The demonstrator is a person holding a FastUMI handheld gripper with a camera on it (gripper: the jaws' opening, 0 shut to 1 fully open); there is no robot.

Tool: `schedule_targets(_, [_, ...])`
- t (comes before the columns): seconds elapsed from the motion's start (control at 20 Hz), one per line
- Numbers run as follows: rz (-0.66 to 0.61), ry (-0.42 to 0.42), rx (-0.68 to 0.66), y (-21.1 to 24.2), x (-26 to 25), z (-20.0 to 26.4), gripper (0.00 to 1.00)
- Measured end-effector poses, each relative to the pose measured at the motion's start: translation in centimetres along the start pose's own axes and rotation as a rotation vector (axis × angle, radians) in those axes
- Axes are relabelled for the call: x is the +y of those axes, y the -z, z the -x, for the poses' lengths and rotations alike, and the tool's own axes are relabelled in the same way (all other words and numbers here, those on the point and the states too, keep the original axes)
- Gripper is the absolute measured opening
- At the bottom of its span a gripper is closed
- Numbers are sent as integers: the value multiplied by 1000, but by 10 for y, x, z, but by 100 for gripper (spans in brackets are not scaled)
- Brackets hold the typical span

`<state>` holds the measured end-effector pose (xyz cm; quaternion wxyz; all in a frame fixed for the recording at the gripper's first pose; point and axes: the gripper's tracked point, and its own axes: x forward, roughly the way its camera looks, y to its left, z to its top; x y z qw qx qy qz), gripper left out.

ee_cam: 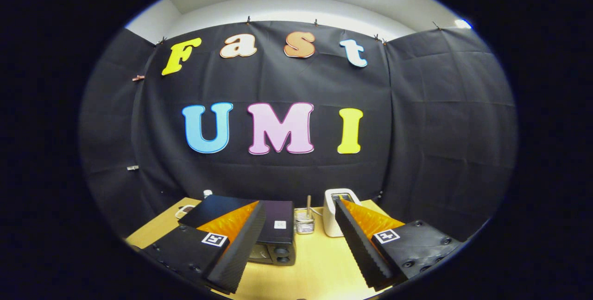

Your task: Open the toaster oven, put the food inside, and close the toaster oven door.

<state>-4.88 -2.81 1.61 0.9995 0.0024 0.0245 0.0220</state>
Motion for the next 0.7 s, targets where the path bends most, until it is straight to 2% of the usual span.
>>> schedule_targets(0.25, [-84, 43, 37, 22, -19, 25, 98])
schedule_targets(0.7, [-71, 30, 48, 21, -15, 19, 98])
